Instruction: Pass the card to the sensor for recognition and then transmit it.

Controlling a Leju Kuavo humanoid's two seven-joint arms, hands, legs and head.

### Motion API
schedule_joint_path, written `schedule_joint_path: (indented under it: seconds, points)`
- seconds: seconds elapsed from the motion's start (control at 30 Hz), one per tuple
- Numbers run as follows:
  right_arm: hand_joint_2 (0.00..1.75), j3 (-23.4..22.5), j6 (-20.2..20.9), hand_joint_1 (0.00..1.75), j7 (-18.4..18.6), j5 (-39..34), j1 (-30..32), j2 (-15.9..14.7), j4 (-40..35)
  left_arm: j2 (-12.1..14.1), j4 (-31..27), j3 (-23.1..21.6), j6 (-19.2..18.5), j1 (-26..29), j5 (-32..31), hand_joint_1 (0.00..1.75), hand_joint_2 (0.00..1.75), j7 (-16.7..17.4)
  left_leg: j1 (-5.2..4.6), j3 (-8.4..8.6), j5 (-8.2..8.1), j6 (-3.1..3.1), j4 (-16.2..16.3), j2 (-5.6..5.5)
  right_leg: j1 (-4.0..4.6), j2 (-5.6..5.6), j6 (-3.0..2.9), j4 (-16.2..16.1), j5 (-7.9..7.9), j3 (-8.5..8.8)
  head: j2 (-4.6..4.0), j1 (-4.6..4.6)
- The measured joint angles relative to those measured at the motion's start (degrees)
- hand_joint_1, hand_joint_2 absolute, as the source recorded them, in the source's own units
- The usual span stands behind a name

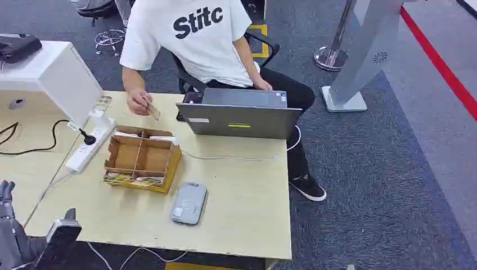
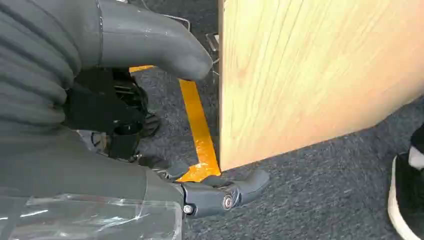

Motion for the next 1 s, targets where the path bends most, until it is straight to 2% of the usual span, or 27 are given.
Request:
schedule_joint_path:
  seconds: [0.13,0.4,1.0]
  points:
    - [1.75,0.0,-0.2,0.00,-0.1,0.5,-0.7,0.4,0.0,3.8,-0.2,-4.1,-1.4,-3.0,-5.9,0.00,1.75,2.5,0.00,0.00,0.05,-0.03,0.0,0.00,0.00,0.02,-0.01,0.0,0.01,-0.01,0.02,0.02]
    - [1.75,0.4,-0.8,0.00,-0.8,1.6,-1.8,1.2,0.1,9.9,-0.2,-12.4,-4.3,-8.7,-17.0,0.00,1.75,8.1,0.00,-0.01,0.05,-0.04,0.0,0.00,0.00,0.04,-0.01,0.0,0.02,-0.03,0.02,0.02]
    - [1.75,3.4,-3.6,0.00,-2.8,4.2,-4.5,3.0,0.7,23.9,0.1,-29.5,-8.9,-19.7,-44.1,0.00,1.75,22.6,0.00,-0.04,0.06,-0.04,0.0,0.02,0.00,0.07,-0.01,0.0,0.02,-0.05,0.02,0.02]
